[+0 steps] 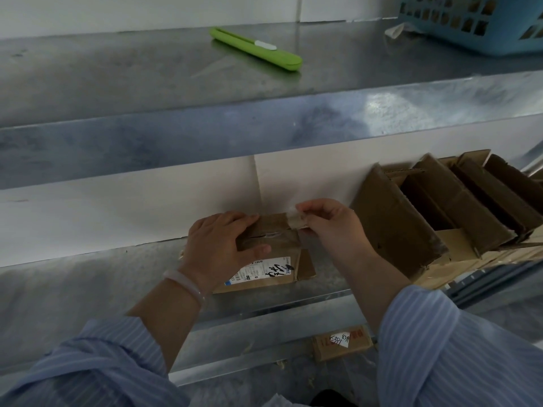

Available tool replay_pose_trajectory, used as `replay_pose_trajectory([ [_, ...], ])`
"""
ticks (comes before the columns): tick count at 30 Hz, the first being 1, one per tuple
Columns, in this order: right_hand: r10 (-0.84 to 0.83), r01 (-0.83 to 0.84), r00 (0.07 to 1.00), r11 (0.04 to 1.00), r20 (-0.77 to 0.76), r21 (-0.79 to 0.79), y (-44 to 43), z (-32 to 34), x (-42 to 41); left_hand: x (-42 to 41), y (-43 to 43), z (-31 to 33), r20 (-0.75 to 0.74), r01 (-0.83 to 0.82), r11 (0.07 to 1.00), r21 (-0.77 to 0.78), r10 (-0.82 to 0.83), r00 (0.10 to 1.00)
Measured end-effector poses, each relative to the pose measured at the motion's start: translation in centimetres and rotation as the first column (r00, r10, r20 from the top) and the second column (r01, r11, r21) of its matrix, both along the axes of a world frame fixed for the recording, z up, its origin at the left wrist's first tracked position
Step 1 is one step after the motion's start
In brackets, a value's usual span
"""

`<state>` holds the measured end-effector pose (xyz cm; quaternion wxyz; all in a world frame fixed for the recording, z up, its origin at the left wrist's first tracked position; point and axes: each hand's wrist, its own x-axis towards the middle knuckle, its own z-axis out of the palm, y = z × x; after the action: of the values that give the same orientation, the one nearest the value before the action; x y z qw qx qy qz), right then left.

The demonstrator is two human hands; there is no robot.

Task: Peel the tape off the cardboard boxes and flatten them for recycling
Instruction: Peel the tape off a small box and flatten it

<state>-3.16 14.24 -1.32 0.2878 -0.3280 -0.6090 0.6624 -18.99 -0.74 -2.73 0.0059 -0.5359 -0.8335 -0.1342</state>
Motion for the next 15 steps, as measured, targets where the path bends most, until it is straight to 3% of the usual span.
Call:
replay_pose_trajectory([
  [5, -0.028, 0.003, 0.994, 0.973, -0.103, -0.231, -0.2, 0.6, -0.3, 0.1, 0.0, -0.1, 0.006, -0.013, 1.0, 0.001, 0.013, 1.0],
  [9, -0.006, -0.088, 0.97, 0.922, -0.243, -0.377, 0.0, 0.8, -0.2, 0.1, 0.1, -0.1, 0.029, -0.031, 1.0, 0.004, 0.031, 0.999],
  [11, 0.005, -0.058, 0.982, 0.959, -0.188, -0.279, 0.3, 1.1, -0.3, 0.1, 0.1, 0.0, 0.037, -0.04, 0.999, 0.002, 0.04, 0.999],
  [15, -0.094, 0.09, 0.989, 0.995, 0.116, 0.034, 1.5, 0.2, 0.0, 0.1, 0.0, 0.0, 0.038, -0.027, 1.0, 0.005, 0.027, 0.999],
])
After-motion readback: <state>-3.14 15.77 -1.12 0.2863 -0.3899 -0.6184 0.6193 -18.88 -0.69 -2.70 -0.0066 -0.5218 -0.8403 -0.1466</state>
